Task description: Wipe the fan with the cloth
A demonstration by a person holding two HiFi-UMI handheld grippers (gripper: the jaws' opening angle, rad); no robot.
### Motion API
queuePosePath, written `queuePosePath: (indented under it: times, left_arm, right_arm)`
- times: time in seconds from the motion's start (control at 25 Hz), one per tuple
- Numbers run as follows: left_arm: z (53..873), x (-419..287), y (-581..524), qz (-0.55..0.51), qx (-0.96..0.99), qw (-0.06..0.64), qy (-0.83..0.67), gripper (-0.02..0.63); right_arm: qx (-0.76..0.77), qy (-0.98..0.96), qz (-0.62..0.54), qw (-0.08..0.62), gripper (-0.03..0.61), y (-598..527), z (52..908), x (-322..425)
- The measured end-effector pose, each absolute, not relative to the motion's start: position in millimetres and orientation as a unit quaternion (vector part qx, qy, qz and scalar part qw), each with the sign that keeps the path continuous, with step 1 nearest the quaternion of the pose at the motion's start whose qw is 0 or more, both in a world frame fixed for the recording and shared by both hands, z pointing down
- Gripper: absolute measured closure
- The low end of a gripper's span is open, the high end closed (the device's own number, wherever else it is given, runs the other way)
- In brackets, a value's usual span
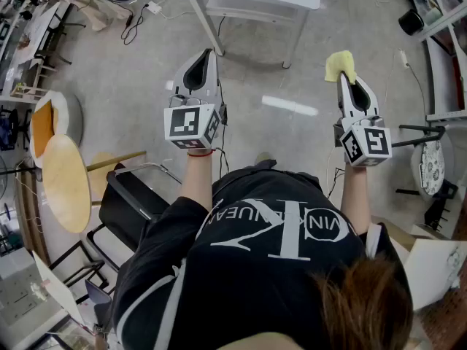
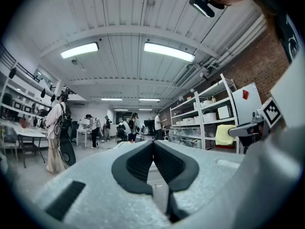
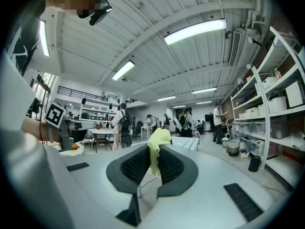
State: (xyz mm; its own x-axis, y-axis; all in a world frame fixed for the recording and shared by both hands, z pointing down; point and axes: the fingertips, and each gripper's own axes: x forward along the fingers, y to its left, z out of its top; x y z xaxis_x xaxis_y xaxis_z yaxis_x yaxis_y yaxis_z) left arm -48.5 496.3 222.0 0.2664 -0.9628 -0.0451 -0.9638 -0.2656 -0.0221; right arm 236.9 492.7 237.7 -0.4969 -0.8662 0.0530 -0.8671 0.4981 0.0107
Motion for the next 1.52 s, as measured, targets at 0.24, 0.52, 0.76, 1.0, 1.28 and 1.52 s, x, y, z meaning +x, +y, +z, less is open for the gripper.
queuePosePath:
  times: [0.24,0.52,0.76,1.0,1.28,1.52]
  left_arm:
    - [226,-52,494,0.014,-0.795,0.017,0.607,0.603]
    - [229,-63,495,0.022,-0.789,0.006,0.614,0.603]
    - [234,-67,499,0.022,-0.788,-0.004,0.615,0.603]
    - [241,-70,497,0.025,-0.786,-0.014,0.618,0.603]
    - [249,-78,483,0.024,-0.782,-0.029,0.622,0.603]
    - [255,-80,451,0.015,-0.780,-0.031,0.624,0.603]
  right_arm:
    - [0.491,-0.870,0.000,0.032,0.545,492,239,231]
    - [0.488,-0.873,0.007,0.031,0.545,492,241,227]
    - [0.486,-0.873,0.015,0.040,0.543,495,245,221]
    - [0.490,-0.870,0.024,0.051,0.543,492,251,223]
    - [0.492,-0.869,0.034,0.048,0.543,476,252,219]
    - [0.479,-0.876,0.041,0.047,0.543,438,260,213]
